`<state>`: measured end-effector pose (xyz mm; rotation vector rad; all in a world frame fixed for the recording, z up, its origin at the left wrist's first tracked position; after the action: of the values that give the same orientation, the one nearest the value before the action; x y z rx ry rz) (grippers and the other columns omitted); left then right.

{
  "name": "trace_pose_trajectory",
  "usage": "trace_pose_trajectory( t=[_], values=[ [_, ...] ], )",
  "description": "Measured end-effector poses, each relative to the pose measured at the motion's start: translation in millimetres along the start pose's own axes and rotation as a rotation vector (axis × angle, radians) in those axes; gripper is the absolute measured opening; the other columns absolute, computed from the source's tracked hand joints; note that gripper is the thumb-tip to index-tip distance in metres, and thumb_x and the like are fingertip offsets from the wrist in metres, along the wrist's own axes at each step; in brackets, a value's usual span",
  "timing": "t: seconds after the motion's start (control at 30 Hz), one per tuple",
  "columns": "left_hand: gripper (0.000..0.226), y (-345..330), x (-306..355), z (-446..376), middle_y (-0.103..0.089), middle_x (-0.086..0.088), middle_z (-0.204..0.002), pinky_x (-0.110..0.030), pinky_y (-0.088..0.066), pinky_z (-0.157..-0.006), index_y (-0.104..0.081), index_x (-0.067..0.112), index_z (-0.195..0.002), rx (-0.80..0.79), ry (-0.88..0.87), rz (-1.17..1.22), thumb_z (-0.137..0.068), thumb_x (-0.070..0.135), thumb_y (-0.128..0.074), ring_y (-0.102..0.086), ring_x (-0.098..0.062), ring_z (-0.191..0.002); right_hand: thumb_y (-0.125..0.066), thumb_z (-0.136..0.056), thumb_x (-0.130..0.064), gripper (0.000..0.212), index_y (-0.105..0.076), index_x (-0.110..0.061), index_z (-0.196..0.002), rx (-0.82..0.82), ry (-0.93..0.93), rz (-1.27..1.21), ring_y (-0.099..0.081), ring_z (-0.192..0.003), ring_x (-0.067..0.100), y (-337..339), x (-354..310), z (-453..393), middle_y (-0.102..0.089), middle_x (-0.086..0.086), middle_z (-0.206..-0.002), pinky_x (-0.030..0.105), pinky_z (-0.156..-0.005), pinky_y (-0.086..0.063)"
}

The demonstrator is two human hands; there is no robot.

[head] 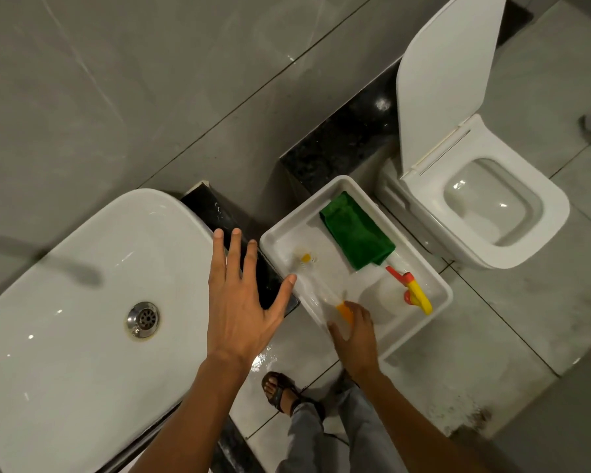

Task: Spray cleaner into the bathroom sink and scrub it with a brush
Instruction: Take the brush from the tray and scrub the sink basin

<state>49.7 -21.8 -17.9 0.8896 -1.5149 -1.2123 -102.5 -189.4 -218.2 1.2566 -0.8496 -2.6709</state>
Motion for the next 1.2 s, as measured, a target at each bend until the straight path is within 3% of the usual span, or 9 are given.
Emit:
trace_pose_trajectory(
  t=[0.13, 0.23, 0.3, 0.43, 0.53, 0.73, 0.93, 1.13, 1.2],
  values=[
    [0.089, 0, 0, -1, -0.024, -0.012, -0.180, -0.052, -0.015, -0.137, -0.046, 0.007, -0.162, -0.019, 0.007, 0.009, -0.104, 0.075, -0.044, 0.004, -0.024, -0.172, -0.063, -0.103, -0.025, 0.056, -0.047, -0.009, -0.154, -0.158, -0.067, 0.246, -0.055, -0.138, 0.029, -19, -16, -35, -0.054, 0.012, -0.151, 0.039, -0.118, -0.045],
    [0.089, 0, -1, 0, -0.024, -0.013, -0.180, -0.051, -0.014, -0.137, -0.046, 0.008, -0.162, -0.018, 0.000, 0.018, -0.105, 0.076, -0.040, 0.006, -0.025, -0.172, -0.055, -0.106, -0.011, 0.041, -0.055, -0.007, -0.147, -0.153, -0.092, 0.239, -0.058, -0.131, 0.030, -17, -29, -45, -0.058, 0.014, -0.145, 0.039, -0.115, -0.046],
    [0.091, -1, -1, -2, -0.021, -0.010, -0.182, -0.049, -0.009, -0.137, -0.043, 0.011, -0.165, -0.025, 0.013, 0.005, -0.105, 0.079, -0.038, 0.010, -0.022, -0.171, -0.054, -0.108, -0.017, 0.039, -0.056, -0.007, -0.146, -0.108, -0.047, 0.231, -0.061, -0.127, 0.031, -9, -44, -46, -0.059, 0.014, -0.143, 0.039, -0.111, -0.049],
    [0.095, 4, -4, 0, -0.013, -0.007, -0.184, -0.049, -0.002, -0.137, -0.034, 0.016, -0.169, -0.053, 0.029, -0.023, -0.103, 0.084, -0.027, 0.013, -0.024, -0.171, -0.053, -0.109, -0.035, 0.044, -0.054, -0.014, -0.148, -0.083, -0.054, 0.033, -0.074, -0.106, 0.032, 14, -72, -21, -0.067, 0.016, -0.134, 0.042, -0.094, -0.061],
    [0.088, -3, 1, -1, -0.010, -0.010, -0.184, -0.055, -0.012, -0.138, -0.035, 0.013, -0.169, -0.064, 0.002, 0.112, -0.107, 0.075, -0.032, 0.006, -0.026, -0.172, -0.054, -0.108, -0.040, 0.046, -0.054, -0.016, -0.146, -0.129, -0.157, -0.214, -0.069, -0.072, 0.020, 31, -77, 0, -0.074, 0.011, -0.101, 0.021, -0.060, -0.057],
    [0.086, 35, -12, 32, 0.001, -0.004, -0.185, -0.051, -0.004, -0.139, -0.020, 0.019, -0.173, 0.017, -0.041, 0.255, -0.108, 0.074, -0.028, 0.007, -0.023, -0.172, -0.054, -0.109, -0.038, 0.035, -0.062, -0.004, -0.118, -0.112, -0.124, -0.467, -0.052, -0.061, 0.014, 63, -145, 81, -0.055, 0.007, -0.081, 0.022, -0.051, -0.049],
    [0.083, 63, -118, 109, 0.000, 0.002, -0.185, -0.055, -0.008, -0.138, -0.019, 0.019, -0.173, 0.134, 0.212, 0.265, -0.110, 0.071, -0.029, 0.004, -0.021, -0.172, -0.051, -0.106, -0.054, 0.026, -0.062, -0.032, -0.098, -0.126, 0.080, -0.412, -0.052, -0.056, 0.009, 50, -219, 168, -0.052, -0.010, -0.064, 0.027, -0.055, -0.050],
    [0.088, 103, -253, 158, -0.015, -0.010, -0.183, -0.053, -0.011, -0.138, -0.035, 0.009, -0.167, 0.236, 0.497, 0.189, -0.106, 0.072, -0.029, -0.008, -0.029, -0.171, -0.051, -0.107, -0.046, 0.019, -0.060, -0.028, -0.109, -0.393, 0.208, -0.196, -0.057, -0.053, 0.016, -11, -270, 215, -0.065, 0.001, -0.076, 0.035, -0.054, -0.049],
    [0.095, 109, -286, 168, -0.012, -0.013, -0.183, -0.052, -0.010, -0.138, -0.031, 0.007, -0.169, 0.223, 0.570, 0.134, -0.104, 0.076, -0.030, -0.007, -0.031, -0.171, -0.050, -0.107, -0.047, 0.023, -0.059, -0.026, -0.111, -0.413, 0.235, -0.003, -0.063, -0.064, 0.019, -30, -281, 221, -0.066, 0.002, -0.077, 0.037, -0.064, -0.053]
  ],
)
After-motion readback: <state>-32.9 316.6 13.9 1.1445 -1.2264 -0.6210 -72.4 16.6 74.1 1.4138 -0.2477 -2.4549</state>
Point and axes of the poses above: each hand's wrist, its own z-axis away from the middle knuckle, its own y-axis out of the back of the hand, x = y × z, the point moved 6 cm from there along -z, towards the middle knuckle
